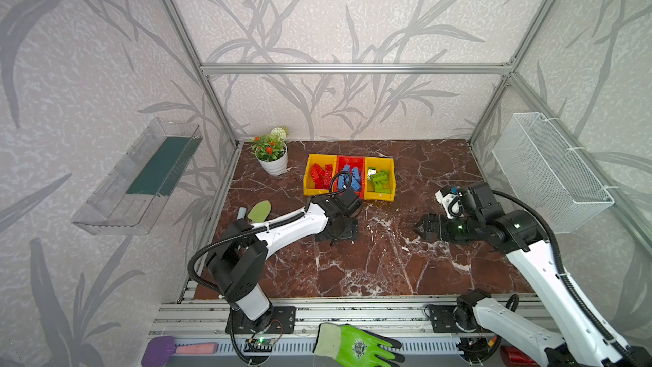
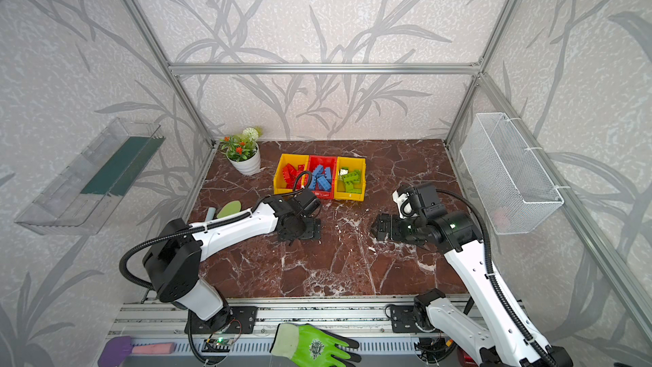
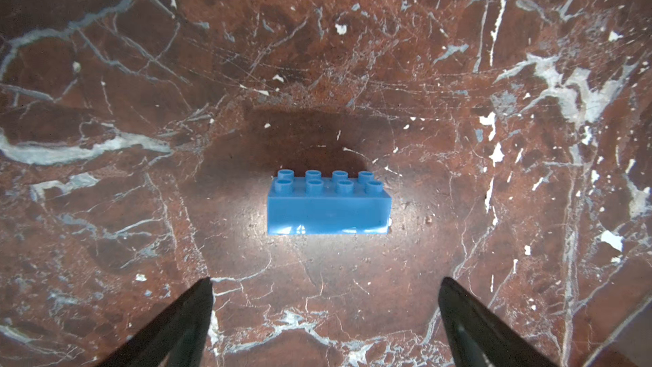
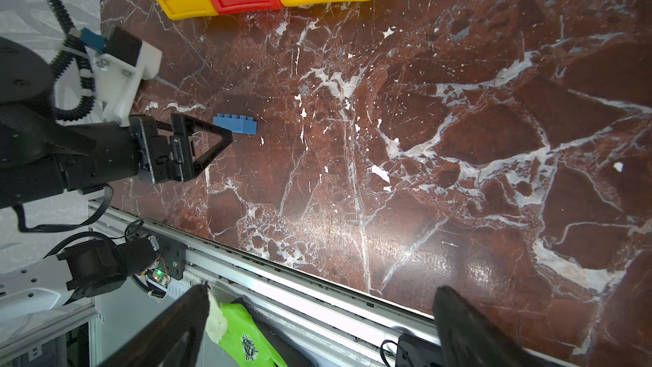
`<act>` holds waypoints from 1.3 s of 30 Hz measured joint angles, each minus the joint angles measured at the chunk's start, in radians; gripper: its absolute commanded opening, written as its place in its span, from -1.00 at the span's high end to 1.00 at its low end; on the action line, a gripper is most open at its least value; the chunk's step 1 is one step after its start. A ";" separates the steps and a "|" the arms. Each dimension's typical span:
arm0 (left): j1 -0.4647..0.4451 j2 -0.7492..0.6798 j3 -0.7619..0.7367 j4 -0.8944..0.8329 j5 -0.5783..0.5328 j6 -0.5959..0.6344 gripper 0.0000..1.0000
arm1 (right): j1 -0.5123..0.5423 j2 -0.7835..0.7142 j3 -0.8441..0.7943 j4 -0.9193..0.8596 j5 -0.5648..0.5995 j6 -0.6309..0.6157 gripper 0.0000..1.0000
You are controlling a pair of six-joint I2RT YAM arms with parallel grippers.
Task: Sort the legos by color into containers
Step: 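Lower the left gripper onto the last blue brick and grasp it, then carry the last blue brick into the red bin and release it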
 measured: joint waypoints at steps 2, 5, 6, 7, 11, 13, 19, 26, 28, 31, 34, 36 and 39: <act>0.000 0.031 0.008 0.004 -0.009 0.002 -0.98 | 0.000 -0.015 0.000 -0.017 0.004 0.000 -0.98; 0.000 0.085 0.029 0.010 -0.019 0.013 -0.98 | 0.000 -0.034 0.000 -0.038 0.011 0.000 -0.98; 0.000 0.103 0.039 0.010 -0.025 0.019 -0.97 | 0.000 -0.040 0.000 -0.043 0.013 0.000 -0.98; 0.000 0.117 0.046 0.012 -0.029 0.022 -0.97 | 0.000 -0.043 0.000 -0.047 0.014 0.001 -0.98; 0.000 0.161 0.085 0.007 -0.053 0.029 -0.81 | 0.000 -0.047 0.000 -0.063 0.019 0.001 -0.98; 0.000 0.173 0.094 0.009 -0.058 0.033 -0.72 | 0.000 -0.047 0.000 -0.065 0.024 0.001 -0.98; 0.000 0.185 0.093 0.008 -0.058 0.045 -0.49 | 0.000 -0.044 0.000 -0.067 0.030 0.003 -0.98; 0.000 0.192 0.093 0.010 -0.059 0.045 -0.18 | 0.000 -0.006 0.001 -0.066 0.030 0.004 -0.98; 0.001 0.193 0.098 0.005 -0.061 0.053 -0.06 | 0.000 0.014 0.003 -0.066 0.030 0.004 -0.98; 0.008 0.212 0.128 -0.016 -0.062 0.059 0.04 | 0.000 0.044 0.016 -0.060 0.030 0.003 -0.98; 0.013 0.237 0.186 -0.055 -0.069 0.075 0.04 | 0.000 0.076 0.039 -0.053 0.030 0.002 -0.98; 0.016 0.247 0.244 -0.092 -0.083 0.092 0.04 | 0.000 0.097 0.055 -0.048 0.031 0.000 -0.98; 0.025 0.257 0.359 -0.142 -0.102 0.120 0.04 | 0.000 0.130 0.078 -0.036 0.034 -0.003 -0.98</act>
